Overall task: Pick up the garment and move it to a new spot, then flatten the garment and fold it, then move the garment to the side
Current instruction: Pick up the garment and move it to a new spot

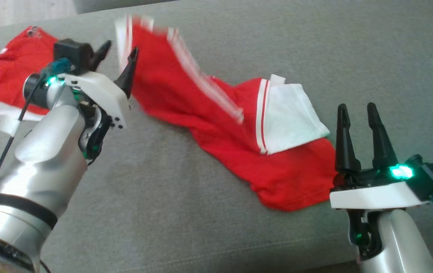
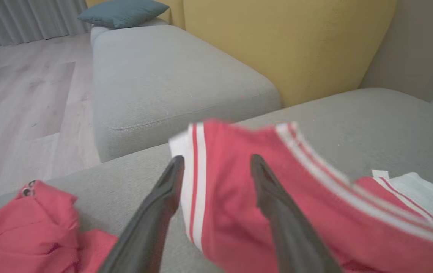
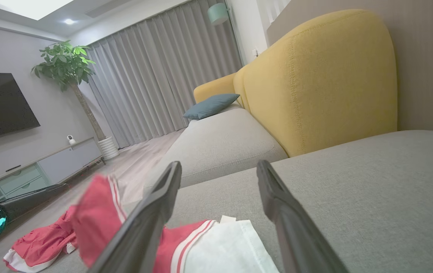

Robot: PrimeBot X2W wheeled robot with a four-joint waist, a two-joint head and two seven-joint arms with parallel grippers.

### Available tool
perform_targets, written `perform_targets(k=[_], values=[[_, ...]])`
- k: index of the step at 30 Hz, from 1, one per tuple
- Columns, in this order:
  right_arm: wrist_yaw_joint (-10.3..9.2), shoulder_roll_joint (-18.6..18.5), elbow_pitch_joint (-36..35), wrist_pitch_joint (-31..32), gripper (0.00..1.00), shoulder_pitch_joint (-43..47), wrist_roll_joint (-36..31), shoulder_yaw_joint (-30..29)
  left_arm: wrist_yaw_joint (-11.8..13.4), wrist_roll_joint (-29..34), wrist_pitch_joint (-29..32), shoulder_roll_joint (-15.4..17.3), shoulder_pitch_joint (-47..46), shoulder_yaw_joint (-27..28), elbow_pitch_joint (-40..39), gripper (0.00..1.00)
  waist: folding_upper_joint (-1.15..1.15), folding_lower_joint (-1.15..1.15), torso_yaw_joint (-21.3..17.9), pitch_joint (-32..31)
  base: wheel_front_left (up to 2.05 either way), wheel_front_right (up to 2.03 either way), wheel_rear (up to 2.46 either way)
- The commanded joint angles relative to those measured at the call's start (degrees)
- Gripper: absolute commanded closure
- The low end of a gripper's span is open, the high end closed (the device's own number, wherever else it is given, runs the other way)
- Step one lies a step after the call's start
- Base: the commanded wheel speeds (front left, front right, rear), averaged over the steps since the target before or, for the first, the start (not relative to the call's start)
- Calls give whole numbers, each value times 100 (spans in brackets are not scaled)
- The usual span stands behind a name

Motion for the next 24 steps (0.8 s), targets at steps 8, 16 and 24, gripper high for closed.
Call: perform_targets(k=[8, 16, 24], values=[[43, 8, -89, -37, 0, -172, -266, -94, 208, -40, -304, 23, -284, 825, -186, 0, 0, 0, 568, -250, 0, 0, 0], [43, 8, -100, -37, 0, -66, -567, -272, 649, 207, -309, 77, 1126, 2128, -1727, 0, 0, 0, 1095, -589, 0, 0, 0], [43, 8, -81, -37, 0, 246, -698, -484, 1095, 912, -310, -180, 3445, 2886, -3298, 0, 0, 0, 1504, -891, 0, 0, 0]])
